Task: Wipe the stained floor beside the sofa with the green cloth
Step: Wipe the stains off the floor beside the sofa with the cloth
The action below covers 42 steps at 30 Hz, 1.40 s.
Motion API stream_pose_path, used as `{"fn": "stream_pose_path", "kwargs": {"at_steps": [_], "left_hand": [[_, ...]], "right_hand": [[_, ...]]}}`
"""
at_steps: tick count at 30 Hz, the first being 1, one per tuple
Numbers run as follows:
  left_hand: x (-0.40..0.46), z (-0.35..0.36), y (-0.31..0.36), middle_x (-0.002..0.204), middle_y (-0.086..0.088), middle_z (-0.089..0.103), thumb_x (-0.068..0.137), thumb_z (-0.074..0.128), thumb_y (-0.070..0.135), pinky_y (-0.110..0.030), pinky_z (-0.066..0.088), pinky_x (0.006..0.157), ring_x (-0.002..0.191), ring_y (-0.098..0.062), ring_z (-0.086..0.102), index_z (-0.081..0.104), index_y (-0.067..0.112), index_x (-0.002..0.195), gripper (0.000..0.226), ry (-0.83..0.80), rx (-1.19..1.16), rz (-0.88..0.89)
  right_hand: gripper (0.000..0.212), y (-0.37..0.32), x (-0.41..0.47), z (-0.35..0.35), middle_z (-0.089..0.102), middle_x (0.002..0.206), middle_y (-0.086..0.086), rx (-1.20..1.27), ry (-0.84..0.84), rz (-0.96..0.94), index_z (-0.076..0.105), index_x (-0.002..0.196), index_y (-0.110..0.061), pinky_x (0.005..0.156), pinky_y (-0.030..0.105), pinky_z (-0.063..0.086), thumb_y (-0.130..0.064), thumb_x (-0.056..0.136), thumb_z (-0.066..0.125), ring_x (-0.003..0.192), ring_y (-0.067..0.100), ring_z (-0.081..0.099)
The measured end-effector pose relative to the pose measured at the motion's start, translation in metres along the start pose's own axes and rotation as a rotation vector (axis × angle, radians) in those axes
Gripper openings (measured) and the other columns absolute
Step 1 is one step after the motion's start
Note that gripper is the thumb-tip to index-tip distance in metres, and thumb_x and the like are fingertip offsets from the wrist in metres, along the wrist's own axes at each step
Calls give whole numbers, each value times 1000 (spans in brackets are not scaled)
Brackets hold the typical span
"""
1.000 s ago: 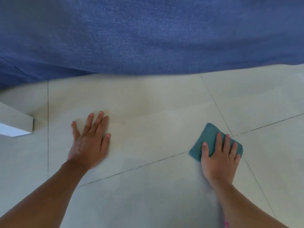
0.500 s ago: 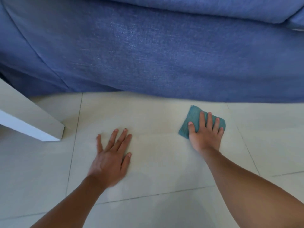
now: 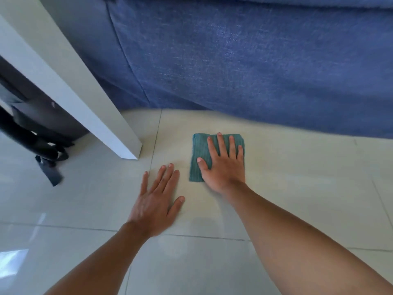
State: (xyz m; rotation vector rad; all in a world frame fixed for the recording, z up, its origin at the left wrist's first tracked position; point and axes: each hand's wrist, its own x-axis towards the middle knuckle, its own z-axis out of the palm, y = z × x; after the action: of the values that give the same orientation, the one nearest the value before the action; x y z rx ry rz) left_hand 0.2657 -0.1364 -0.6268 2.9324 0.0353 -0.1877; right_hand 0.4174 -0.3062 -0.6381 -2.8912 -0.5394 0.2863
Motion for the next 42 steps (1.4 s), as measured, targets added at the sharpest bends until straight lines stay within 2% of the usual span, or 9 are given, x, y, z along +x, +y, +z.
{"fn": "stream_pose_path", "kwargs": {"at_steps": [5, 10, 15, 21, 26, 28, 31, 34, 42], "left_hand": [[-33, -15, -30, 164, 1, -6, 94, 11, 57, -51, -5, 121, 151, -17, -10, 5, 19, 157, 74, -22, 19, -151], [-57, -14, -47, 164, -4, -8, 95, 7, 52, -49, -8, 120, 150, -18, -13, 3, 16, 157, 72, -30, 21, -207], [-64, -7, -54, 165, -4, -7, 98, 12, 46, -47, -10, 118, 150, -17, -13, 4, 15, 157, 67, -1, -14, -186], [-64, -1, -52, 164, -4, -9, 100, 12, 44, -51, -10, 119, 149, -17, -17, 2, 15, 157, 65, 28, -34, -217], [-63, 2, -52, 165, -2, 1, 98, 19, 46, -54, -3, 121, 151, -16, -7, 10, 18, 157, 66, 91, -56, -228], [-63, 3, -54, 165, -2, 3, 97, 22, 44, -56, 0, 120, 151, -16, -4, 12, 17, 157, 67, 99, -62, -224], [-63, 4, -52, 165, -3, 6, 96, 24, 43, -58, 3, 120, 151, -16, -2, 14, 16, 157, 67, 95, -79, -225], [-61, 5, -52, 165, -2, 6, 96, 23, 44, -57, 2, 120, 151, -15, -2, 14, 18, 157, 66, 97, -79, -223], [-63, 8, -53, 165, 1, 5, 97, 26, 45, -53, -1, 121, 151, -12, -3, 13, 21, 157, 66, 112, -99, -211]], "right_hand": [[80, -62, -5, 13, -9, 172, 0, -1, -47, -125, 2, 162, -32, 124, 52, -14, -69, 92, 13, 156, 30, -17], [78, -94, -19, 21, -11, 172, 0, 3, -70, -178, 0, 162, -32, 123, 52, -15, -68, 94, 13, 156, 29, -19], [76, -95, -56, 21, -9, 172, -1, 34, -79, -195, 0, 163, -32, 125, 52, -11, -66, 97, 17, 156, 27, -18], [76, -100, -163, 42, 7, 172, 1, 84, -34, -155, 16, 163, -29, 125, 53, 1, -64, 98, 30, 158, 29, -4], [72, -63, -178, 38, 6, 172, -7, 36, -40, -247, 17, 162, -33, 125, 51, 4, -66, 99, 29, 159, 22, -2], [72, -24, -186, 30, 11, 171, -8, 1, -21, -171, 20, 162, -33, 126, 52, 9, -67, 98, 29, 159, 23, 3], [76, 44, -199, 15, 15, 170, -4, -37, 20, 107, 25, 161, -29, 125, 53, 13, -66, 95, 29, 157, 28, 12], [81, 76, -201, 4, 10, 170, -3, -23, 31, 323, 21, 162, -26, 126, 52, 8, -67, 92, 19, 158, 28, 9], [79, 69, -152, 3, -6, 172, -3, -25, 17, 378, 1, 163, -31, 126, 51, -4, -66, 93, 9, 157, 27, -7]]}}
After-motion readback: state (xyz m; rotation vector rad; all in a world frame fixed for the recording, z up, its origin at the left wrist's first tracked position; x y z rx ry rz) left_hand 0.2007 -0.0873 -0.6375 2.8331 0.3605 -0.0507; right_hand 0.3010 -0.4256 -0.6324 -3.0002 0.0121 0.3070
